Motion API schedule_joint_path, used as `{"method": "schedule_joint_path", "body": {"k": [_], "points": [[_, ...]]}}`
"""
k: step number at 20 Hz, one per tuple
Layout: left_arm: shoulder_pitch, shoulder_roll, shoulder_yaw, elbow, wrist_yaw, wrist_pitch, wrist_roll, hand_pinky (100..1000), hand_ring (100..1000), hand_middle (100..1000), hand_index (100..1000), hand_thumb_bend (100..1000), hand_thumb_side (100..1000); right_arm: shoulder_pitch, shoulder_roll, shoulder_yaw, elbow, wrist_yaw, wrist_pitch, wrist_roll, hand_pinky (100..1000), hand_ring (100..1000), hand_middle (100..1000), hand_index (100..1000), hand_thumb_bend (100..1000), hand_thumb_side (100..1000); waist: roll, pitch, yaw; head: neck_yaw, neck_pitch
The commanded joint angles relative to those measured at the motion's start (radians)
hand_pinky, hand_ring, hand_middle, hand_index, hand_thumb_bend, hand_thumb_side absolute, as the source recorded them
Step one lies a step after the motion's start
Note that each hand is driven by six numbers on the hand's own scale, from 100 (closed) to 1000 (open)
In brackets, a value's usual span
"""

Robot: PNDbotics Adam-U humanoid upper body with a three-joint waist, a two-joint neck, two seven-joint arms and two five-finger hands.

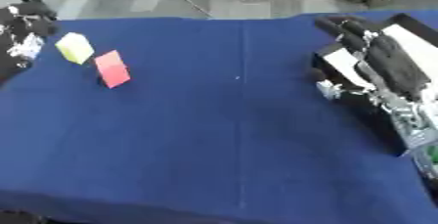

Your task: Pick up the objects with one hand, pass them to the other hand, and then place them into the box on the other side of the table.

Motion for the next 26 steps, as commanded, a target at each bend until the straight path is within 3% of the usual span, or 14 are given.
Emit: {"method": "schedule_joint_path", "body": {"k": [1,2,3,5,8,12,19,26], "points": [[-0.072,0.119,-0.053,0.063,-0.054,0.037,-0.051,813,767,774,857,172,371,0.029,0.068,0.020,-0.104,0.053,-0.052,0.001,895,877,828,976,100,100,-0.003,-0.012,-0.011,0.020,-0.003],[-0.098,0.145,-0.078,0.090,-0.070,0.053,-0.067,812,770,779,861,245,384,0.044,0.084,0.019,-0.131,0.070,-0.068,0.015,895,877,828,976,100,100,-0.004,-0.011,-0.018,0.027,-0.003],[-0.123,0.172,-0.105,0.116,-0.087,0.069,-0.084,808,776,784,864,427,448,0.057,0.096,0.017,-0.157,0.086,-0.085,0.030,895,878,826,978,100,100,-0.005,-0.009,-0.025,0.036,-0.003],[-0.163,0.226,-0.150,0.170,-0.120,0.101,-0.117,805,780,786,863,485,490,0.078,0.110,0.012,-0.211,0.100,-0.110,0.057,895,878,825,979,100,100,-0.008,-0.004,-0.041,0.053,-0.003],[-0.187,0.301,-0.172,0.245,-0.166,0.147,-0.153,802,790,797,868,515,568,0.088,0.116,0.019,-0.286,0.076,-0.109,0.100,894,876,820,979,100,100,-0.015,0.008,-0.071,0.083,-0.003],[-0.199,0.380,-0.199,0.340,-0.224,0.206,-0.129,797,792,798,866,569,565,0.077,0.123,0.031,-0.320,0.025,-0.103,0.150,893,874,815,979,100,100,-0.023,0.022,-0.112,0.113,-0.003],[-0.269,0.315,-0.270,0.527,-0.340,0.307,-0.017,790,787,794,858,588,498,0.063,0.130,0.027,-0.323,-0.030,-0.104,0.188,894,874,810,982,100,100,-0.023,0.034,-0.135,0.122,-0.003],[-0.298,0.231,-0.288,0.717,-0.457,0.274,0.100,787,776,785,851,535,463,0.056,0.135,0.026,-0.323,-0.047,-0.105,0.197,894,873,805,984,100,100,-0.032,0.047,-0.154,0.132,-0.003]]}}
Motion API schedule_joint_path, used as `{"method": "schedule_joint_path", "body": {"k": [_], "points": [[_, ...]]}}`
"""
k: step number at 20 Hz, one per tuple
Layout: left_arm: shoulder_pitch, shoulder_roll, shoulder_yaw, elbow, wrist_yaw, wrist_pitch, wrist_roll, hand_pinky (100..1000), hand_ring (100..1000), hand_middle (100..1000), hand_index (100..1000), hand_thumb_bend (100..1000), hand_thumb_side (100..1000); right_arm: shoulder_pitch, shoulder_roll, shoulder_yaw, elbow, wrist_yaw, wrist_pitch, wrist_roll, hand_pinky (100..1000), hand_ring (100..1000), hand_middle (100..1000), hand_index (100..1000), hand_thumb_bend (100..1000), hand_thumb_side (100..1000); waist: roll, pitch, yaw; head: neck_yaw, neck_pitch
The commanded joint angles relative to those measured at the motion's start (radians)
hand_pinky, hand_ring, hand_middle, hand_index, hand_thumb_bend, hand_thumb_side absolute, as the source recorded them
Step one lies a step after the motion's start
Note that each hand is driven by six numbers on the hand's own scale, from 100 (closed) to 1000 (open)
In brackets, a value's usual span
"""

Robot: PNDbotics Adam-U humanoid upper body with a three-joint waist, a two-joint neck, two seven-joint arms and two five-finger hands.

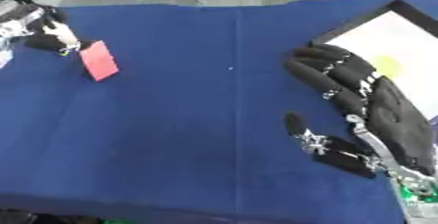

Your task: Pick up the objects with one hand, pass them to the other hand, and then place them into the box on the other side of the table.

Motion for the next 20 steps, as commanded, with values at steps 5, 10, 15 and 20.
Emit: {"method": "schedule_joint_path", "body": {"k": [5,10,15,20], "points": [[-0.077,-0.121,0.192,0.227,-0.601,-0.213,0.031,795,758,771,844,372,611,-0.012,0.005,-0.010,-0.022,-0.013,0.003,0.003,894,872,804,984,100,100,-0.008,-0.006,0.007,-0.003,-0.002],[-0.093,-0.139,0.259,0.243,-0.677,-0.311,-0.023,799,752,765,841,330,640,-0.009,0.005,-0.012,-0.022,-0.009,0.006,0.002,894,872,804,983,100,100,-0.010,-0.007,0.009,-0.004,-0.002],[-0.098,-0.137,0.263,0.237,-0.645,-0.342,-0.076,801,742,751,832,300,710,-0.008,0.005,-0.011,-0.022,-0.012,0.009,0.006,894,871,802,984,100,100,-0.007,-0.010,0.012,-0.002,-0.002],[-0.092,-0.151,0.269,0.246,-0.594,-0.339,-0.075,786,687,690,787,230,591,-0.005,0.006,-0.010,-0.022,-0.014,0.011,0.012,894,871,800,985,100,100,-0.009,-0.010,0.013,-0.001,-0.002]]}}
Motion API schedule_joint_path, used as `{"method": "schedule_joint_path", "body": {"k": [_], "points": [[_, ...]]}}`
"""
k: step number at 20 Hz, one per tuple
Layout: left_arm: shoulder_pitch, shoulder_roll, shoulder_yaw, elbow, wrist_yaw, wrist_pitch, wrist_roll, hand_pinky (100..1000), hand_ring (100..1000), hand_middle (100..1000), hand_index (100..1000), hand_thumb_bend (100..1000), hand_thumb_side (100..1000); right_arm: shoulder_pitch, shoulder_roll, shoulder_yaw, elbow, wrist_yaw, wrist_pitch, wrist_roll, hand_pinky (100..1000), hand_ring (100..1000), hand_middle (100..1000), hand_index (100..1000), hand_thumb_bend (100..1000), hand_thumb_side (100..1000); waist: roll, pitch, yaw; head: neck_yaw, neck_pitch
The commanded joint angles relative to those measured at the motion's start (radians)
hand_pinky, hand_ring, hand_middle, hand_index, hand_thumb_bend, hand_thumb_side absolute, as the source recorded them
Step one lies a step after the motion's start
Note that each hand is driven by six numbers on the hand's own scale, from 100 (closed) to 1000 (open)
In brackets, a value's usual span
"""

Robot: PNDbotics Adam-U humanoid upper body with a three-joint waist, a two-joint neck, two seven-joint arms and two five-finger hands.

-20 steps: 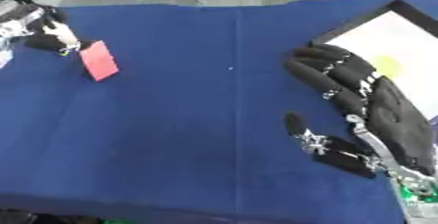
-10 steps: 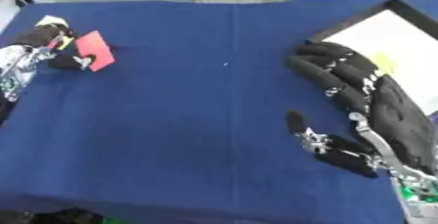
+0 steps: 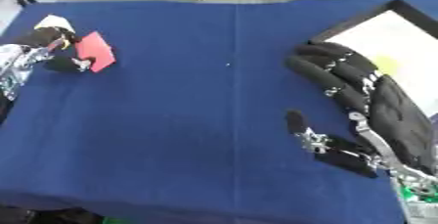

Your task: Pick up the objects with one hand, pass them to the other hand, and then place them into the box on the other side of the table.

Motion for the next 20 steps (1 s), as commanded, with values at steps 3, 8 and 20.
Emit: {"method": "schedule_joint_path", "body": {"k": [3,8,20], "points": [[-0.006,-0.002,0.008,-0.002,0.063,0.007,0.044,737,551,534,666,228,266,-0.005,0.002,-0.006,-0.022,-0.010,0.002,0.006,895,871,800,985,100,100,-0.004,-0.013,0.003,0.001,-0.002],[0.002,-0.005,0.004,-0.040,0.148,0.011,0.172,691,411,370,502,100,231,-0.002,0.002,-0.007,-0.022,-0.012,0.004,0.009,894,869,799,983,100,100,-0.007,-0.017,0.005,-0.004,-0.002],[0.175,0.090,-0.061,-0.659,0.702,-0.043,0.073,719,391,351,490,100,266,-0.032,-0.084,0.017,-0.022,-0.018,-0.019,0.004,885,855,818,958,100,100,0.005,-0.053,0.053,-0.049,-0.002]]}}
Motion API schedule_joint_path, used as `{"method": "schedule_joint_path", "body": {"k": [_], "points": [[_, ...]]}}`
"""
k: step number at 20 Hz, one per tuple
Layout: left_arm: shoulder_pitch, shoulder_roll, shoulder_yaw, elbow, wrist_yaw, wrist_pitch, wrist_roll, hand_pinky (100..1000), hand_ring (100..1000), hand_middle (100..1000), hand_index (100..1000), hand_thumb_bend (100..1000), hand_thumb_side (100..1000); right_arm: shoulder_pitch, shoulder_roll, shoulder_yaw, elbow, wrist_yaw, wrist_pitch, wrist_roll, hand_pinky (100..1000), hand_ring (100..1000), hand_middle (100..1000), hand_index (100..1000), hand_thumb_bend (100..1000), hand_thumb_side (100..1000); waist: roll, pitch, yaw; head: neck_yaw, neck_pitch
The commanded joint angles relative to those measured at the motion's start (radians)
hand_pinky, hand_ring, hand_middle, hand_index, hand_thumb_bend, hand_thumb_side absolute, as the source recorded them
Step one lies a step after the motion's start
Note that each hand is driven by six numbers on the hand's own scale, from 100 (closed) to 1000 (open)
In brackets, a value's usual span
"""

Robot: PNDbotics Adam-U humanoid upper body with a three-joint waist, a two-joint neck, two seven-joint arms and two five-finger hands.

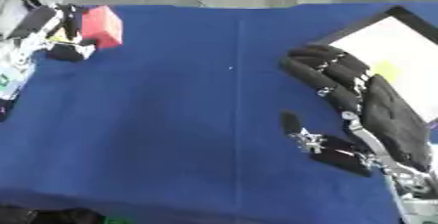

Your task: Pick up the objects with one hand, pass them to the other hand, and then place them into the box on the other side of the table.

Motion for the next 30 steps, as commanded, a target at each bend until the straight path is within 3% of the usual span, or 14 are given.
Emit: {"method": "schedule_joint_path", "body": {"k": [1,4,5,6,9,13,20,30], "points": [[0.031,0.060,-0.010,-0.204,0.162,0.000,-0.051,720,389,350,489,100,271,-0.026,-0.052,0.013,-0.021,-0.009,-0.014,-0.007,884,853,821,956,100,100,0.000,-0.023,0.009,-0.019,-0.003],[0.079,0.050,-0.040,-0.350,0.305,0.010,-0.112,725,388,349,488,100,279,-0.048,-0.087,0.031,-0.021,-0.005,-0.032,-0.013,881,853,838,948,100,100,-0.001,-0.029,0.021,-0.044,-0.003],[0.090,0.042,-0.054,-0.387,0.347,0.018,-0.136,727,387,348,487,100,281,-0.057,-0.098,0.036,-0.021,-0.002,-0.039,-0.017,881,852,846,945,131,100,-0.002,-0.030,0.025,-0.051,-0.003],[0.098,0.031,-0.070,-0.417,0.385,0.028,-0.161,728,387,348,486,100,283,-0.067,-0.107,0.041,-0.021,0.001,-0.046,-0.023,883,854,860,946,263,100,-0.003,-0.031,0.027,-0.057,-0.003],[0.107,-0.016,-0.136,-0.477,0.480,0.065,-0.241,731,388,351,488,100,284,-0.100,-0.127,0.055,-0.021,0.018,-0.072,-0.061,909,882,921,959,401,100,-0.007,-0.033,0.034,-0.075,-0.003],[0.087,-0.079,-0.220,-0.517,0.573,0.119,-0.313,734,390,350,485,100,381,-0.139,-0.147,0.080,-0.021,0.039,-0.112,-0.135,971,961,1000,973,470,100,-0.012,-0.033,0.040,-0.095,-0.003],[0.031,-0.172,-0.305,-0.541,0.689,0.197,-0.391,740,397,356,489,100,436,-0.177,-0.155,0.114,-0.021,0.062,-0.129,-0.213,979,966,1000,981,488,100,-0.016,-0.030,0.046,-0.123,-0.003],[-0.035,-0.188,-0.378,-0.567,0.611,0.190,-0.476,738,399,356,492,100,332,-0.193,-0.169,0.155,-0.021,-0.002,-0.168,-0.172,953,942,982,985,452,100,-0.019,-0.028,0.047,-0.130,-0.003]]}}
